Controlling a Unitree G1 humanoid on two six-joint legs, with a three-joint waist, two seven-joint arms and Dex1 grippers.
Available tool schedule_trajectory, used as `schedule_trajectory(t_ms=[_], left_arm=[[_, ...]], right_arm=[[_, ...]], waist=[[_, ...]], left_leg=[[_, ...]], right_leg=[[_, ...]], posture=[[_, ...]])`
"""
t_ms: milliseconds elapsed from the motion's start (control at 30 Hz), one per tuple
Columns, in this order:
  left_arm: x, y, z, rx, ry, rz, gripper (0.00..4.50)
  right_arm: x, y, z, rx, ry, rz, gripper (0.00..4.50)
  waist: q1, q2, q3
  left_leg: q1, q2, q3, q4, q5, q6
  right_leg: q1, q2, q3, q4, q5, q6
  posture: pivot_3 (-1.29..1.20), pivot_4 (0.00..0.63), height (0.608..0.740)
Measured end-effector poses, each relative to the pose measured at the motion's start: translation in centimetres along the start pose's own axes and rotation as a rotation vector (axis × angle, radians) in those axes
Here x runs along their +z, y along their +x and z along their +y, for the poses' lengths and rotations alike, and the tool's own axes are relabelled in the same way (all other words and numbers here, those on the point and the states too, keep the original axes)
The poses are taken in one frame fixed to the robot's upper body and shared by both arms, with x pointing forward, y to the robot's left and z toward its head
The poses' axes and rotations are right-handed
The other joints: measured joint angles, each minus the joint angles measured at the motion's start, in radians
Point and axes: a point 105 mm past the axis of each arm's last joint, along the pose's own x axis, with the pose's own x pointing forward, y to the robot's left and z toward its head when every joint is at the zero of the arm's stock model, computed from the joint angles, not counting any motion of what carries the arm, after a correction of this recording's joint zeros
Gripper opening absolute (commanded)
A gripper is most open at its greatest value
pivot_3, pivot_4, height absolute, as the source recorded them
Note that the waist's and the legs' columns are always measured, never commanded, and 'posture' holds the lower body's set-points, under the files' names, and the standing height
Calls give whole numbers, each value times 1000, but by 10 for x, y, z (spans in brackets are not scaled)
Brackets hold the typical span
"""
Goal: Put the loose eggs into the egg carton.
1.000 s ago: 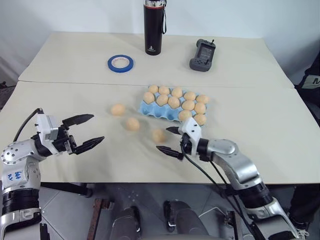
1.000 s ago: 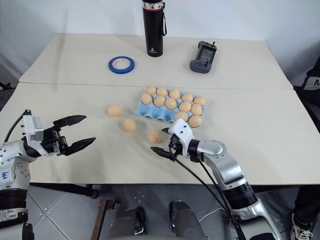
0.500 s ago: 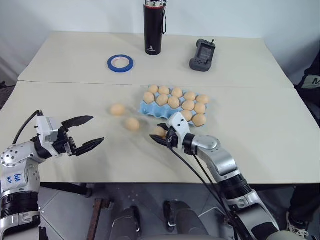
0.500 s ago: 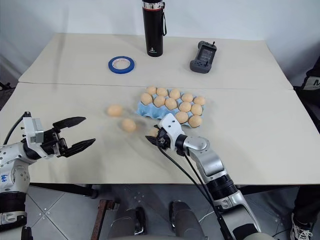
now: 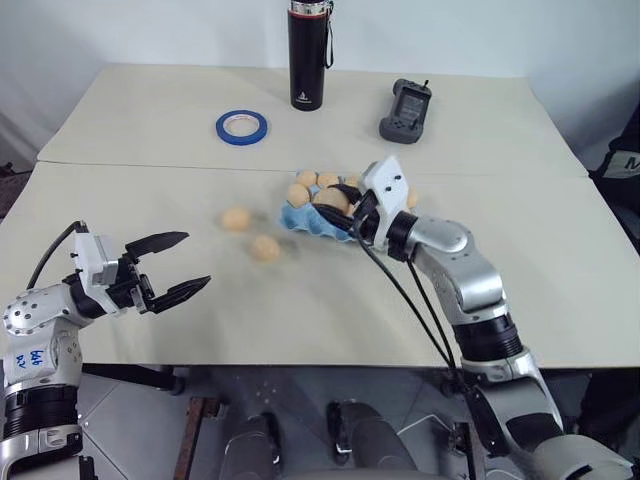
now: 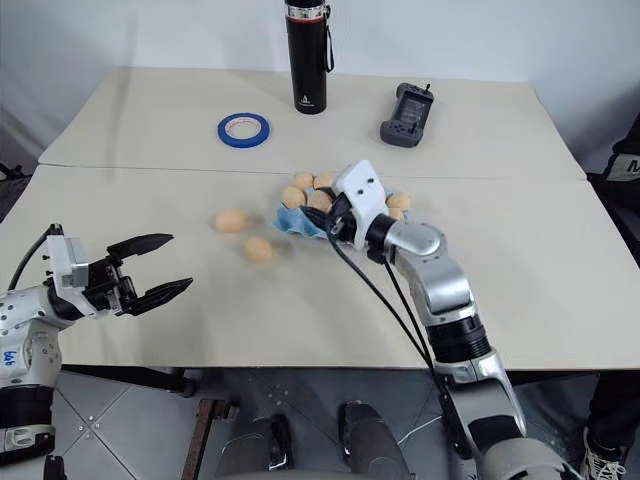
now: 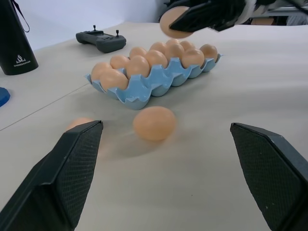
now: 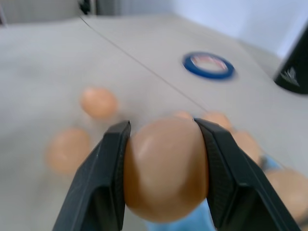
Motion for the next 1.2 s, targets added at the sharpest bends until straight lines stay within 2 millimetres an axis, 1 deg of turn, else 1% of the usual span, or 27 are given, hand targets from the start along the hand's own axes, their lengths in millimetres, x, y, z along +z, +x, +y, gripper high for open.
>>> schedule_trajectory(t_ms=[100, 167, 200, 233, 400, 433, 567, 667, 767, 833, 1000, 1133, 1200], left_arm=[[0, 0, 0, 3, -1, -1, 4500], [0, 0, 0, 4, -1, -1, 4500], [0, 1, 0, 5, -1, -1, 4500], [0, 1, 0, 6, -1, -2, 4500], [0, 1, 1, 15, -1, -2, 4500], [0, 1, 1, 16, -2, -3, 4500], [0, 1, 2, 23, -1, -4, 4500], [-1, 1, 1, 26, -3, -3, 4500], [-4, -1, 1, 45, -12, 4, 4500], [-4, -5, 1, 68, -13, 7, 4500], [-6, -19, 1, 144, -12, 24, 4500], [-11, -36, -2, 231, -23, 44, 4500], [-13, -44, -2, 281, -28, 47, 4500]], right_arm=[[-18, 1, -5, -16, 15, 48, 1696], [-23, 1, -7, -19, 12, 61, 1696], [-24, 2, -8, -20, 4, 69, 2398], [-25, 3, -8, -18, -5, 74, 2678], [-27, 4, -7, -13, -17, 83, 4396], [-27, 4, -7, -11, -18, 83, 4458], [-23, 0, -9, 1, -39, 75, 4458], [-16, -9, -8, 30, -61, 58, 4458], [-10, -31, -10, 62, -52, 33, 4458], [-12, -53, -10, 100, -45, 31, 4458], [-33, -106, -8, 195, 24, 83, 4458], [-51, -145, -20, 182, 68, 134, 4458], [-52, -157, -26, 172, 81, 129, 4458]], waist=[[-3, 0, 0], [-4, 0, 0], [-4, 0, 0], [-4, 0, 0], [-3, 0, 0], [-3, 0, 0], [-2, 0, 0], [-1, 0, 0], [2, 0, 0], [3, 0, 0], [2, 0, 0], [-1, 1, 0], [-1, 1, 0]], left_leg=[[-1, 0, 1, 0, 0, -1], [-1, 0, 1, 0, 0, -1], [-1, 0, 1, 0, 0, -1], [0, 0, 1, 0, 0, -1], [0, 0, 1, 0, 1, 0], [0, 0, 1, 0, 1, -1], [0, 0, 1, 0, 1, -1], [0, 0, 1, 0, 0, 0], [-1, 0, 1, 0, 0, 0], [-1, 0, 0, 0, -1, 1], [1, 0, 0, 0, -1, 2], [3, 0, 0, 0, -1, 2], [3, 0, 0, 0, 0, 2]], right_leg=[[-1, 0, 1, 0, 0, 0], [-1, 1, 1, 0, 0, 0], [-1, 1, 1, 0, 0, 0], [-1, 1, 1, 1, 0, 0], [-1, 0, 1, 1, 0, 0], [-1, 0, 1, 1, 0, 0], [-1, 0, 1, 1, 0, 0], [-1, 0, 1, 0, 0, 0], [0, 0, 0, 0, 0, 0], [0, 0, 0, -1, 0, 0], [1, 0, 0, -1, 0, 1], [2, 0, 1, 0, 0, 1], [2, 0, 1, 0, 1, 0]], posture=[[0, 150, 740], [0, 150, 740], [0, 150, 740], [0, 150, 740], [0, 150, 740], [0, 150, 740], [0, 150, 740], [0, 150, 740], [0, 150, 740], [0, 150, 740], [0, 150, 740], [0, 150, 740], [0, 150, 740]])
